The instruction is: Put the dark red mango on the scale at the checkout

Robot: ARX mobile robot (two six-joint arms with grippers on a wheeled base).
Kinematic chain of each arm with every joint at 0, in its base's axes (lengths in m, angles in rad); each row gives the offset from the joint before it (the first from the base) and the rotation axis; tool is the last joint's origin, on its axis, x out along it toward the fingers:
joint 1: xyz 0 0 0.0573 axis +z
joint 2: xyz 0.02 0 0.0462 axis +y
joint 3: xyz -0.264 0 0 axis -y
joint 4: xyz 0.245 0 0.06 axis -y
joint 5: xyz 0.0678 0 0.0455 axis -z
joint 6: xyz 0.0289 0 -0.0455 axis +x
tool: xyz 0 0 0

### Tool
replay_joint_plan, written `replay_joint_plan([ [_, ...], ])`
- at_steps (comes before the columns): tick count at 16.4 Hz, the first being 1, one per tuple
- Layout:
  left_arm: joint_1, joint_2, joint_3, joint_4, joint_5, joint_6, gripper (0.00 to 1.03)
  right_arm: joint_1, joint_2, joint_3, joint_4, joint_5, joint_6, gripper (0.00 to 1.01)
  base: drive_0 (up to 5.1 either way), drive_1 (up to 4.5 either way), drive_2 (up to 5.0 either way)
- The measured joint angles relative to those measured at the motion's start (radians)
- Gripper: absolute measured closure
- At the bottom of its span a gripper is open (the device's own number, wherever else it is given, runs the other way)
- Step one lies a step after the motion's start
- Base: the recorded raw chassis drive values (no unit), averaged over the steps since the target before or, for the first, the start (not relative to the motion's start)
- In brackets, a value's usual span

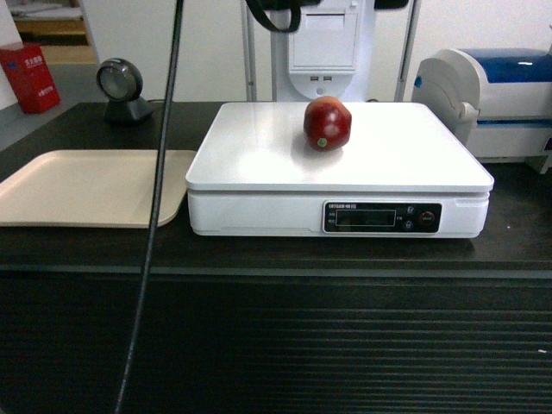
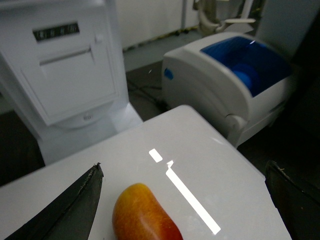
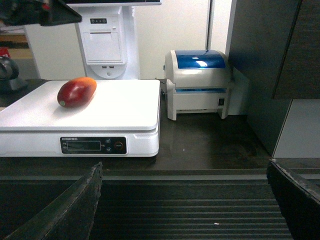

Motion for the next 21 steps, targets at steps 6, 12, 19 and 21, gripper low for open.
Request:
replay_joint_plan([
  [6,0.253,-0.28,-0.505,0.189,0.082,0.084,0.05,0.0,0.0,0.0,0.0,0.0,0.0,0.03,0.0,0.0,0.0],
  [12,0.454,-0.858,-1.212,0.673,-0.135,-0.01,0.48,0.0,0.0,0.0,0.0,0.0,0.0,0.03,0.0,0.0,0.0],
  [19,0.443,-1.284,-1.685,0.649,-0.126,-0.022,1.01,0.0,0.0,0.0,0.0,0.0,0.0,0.03,0.0,0.0,0.0],
  [21,0.442,-1.358,-1.734,0.643,-0.126,-0.022,1.01,0.0,0.0,0.0,0.0,0.0,0.0,0.03,0.0,0.0,0.0],
])
